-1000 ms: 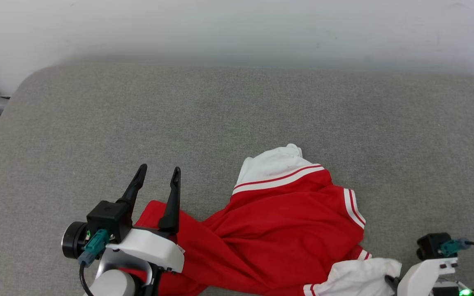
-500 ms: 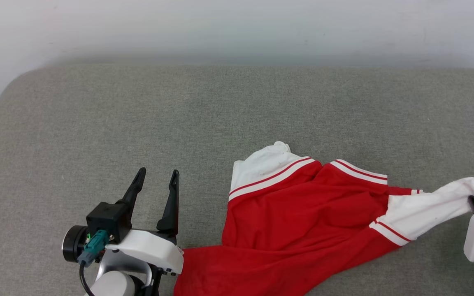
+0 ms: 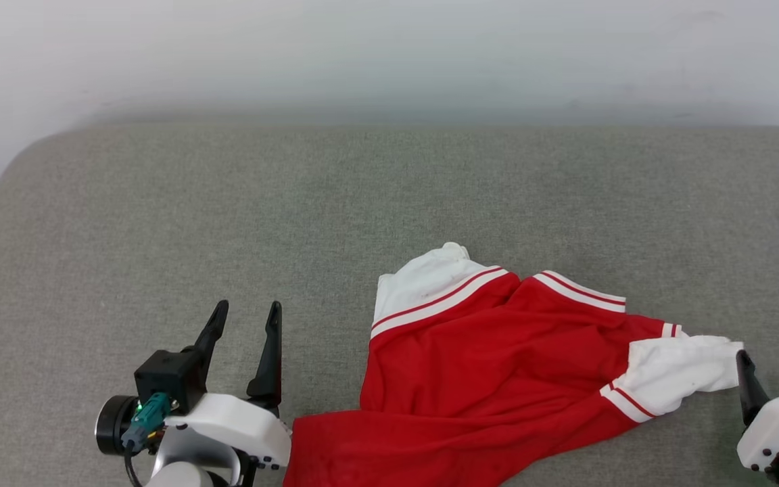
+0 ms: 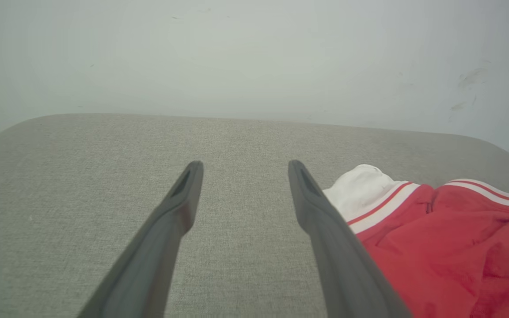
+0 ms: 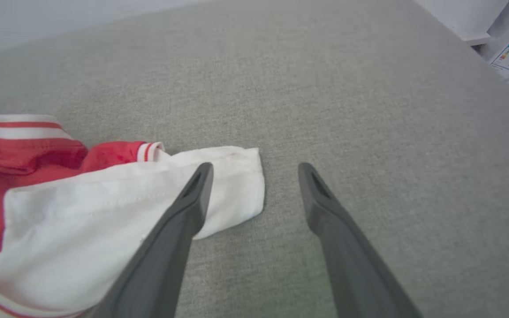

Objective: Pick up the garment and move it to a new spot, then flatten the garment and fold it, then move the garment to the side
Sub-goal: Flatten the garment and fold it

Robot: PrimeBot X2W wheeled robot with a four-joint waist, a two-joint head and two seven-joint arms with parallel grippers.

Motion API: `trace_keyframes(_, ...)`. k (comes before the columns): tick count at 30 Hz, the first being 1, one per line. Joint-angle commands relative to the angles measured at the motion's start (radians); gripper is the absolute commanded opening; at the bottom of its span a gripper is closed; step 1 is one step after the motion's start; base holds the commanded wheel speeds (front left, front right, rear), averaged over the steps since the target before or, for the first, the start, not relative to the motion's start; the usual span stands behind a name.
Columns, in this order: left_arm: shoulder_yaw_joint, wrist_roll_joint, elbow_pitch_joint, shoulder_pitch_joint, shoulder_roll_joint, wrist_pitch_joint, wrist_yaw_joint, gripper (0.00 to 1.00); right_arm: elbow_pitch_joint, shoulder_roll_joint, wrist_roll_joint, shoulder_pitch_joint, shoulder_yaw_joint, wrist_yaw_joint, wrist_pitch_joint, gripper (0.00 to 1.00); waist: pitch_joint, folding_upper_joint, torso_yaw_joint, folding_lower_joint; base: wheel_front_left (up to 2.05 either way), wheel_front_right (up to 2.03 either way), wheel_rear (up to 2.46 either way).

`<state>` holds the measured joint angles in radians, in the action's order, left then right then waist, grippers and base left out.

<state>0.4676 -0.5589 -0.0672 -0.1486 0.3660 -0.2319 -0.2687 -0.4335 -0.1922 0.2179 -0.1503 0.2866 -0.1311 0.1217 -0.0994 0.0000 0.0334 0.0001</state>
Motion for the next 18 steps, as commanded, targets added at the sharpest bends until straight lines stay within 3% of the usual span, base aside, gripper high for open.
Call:
trace_keyframes(1, -0.007, -0.006, -0.001, 0.015, 0.005, 0.000, -0.005, 1.00, 0.010, 0.008, 0.005, 0.015, 0.001, 0.001, -0.041, 1.00, 0.018, 0.0000, -0.009, -0.0001, 0.00, 0.00, 0.00)
trace_keyframes(8, -0.022, -0.026, -0.007, 0.071, 0.018, 0.002, -0.024, 1.00, 0.090, 0.052, -0.019, 0.086, -0.047, 0.001, -0.217, 1.00, 0.085, 0.0000, -0.035, -0.0001, 0.00, 0.00, 0.00)
trace_keyframes(18, -0.026, -0.024, 0.014, 0.092, 0.038, 0.013, -0.041, 1.00, 0.284, 0.112, -0.052, 0.172, -0.115, 0.001, -0.231, 1.00, 0.108, 0.0000, -0.049, -0.0001, 0.00, 0.00, 0.00)
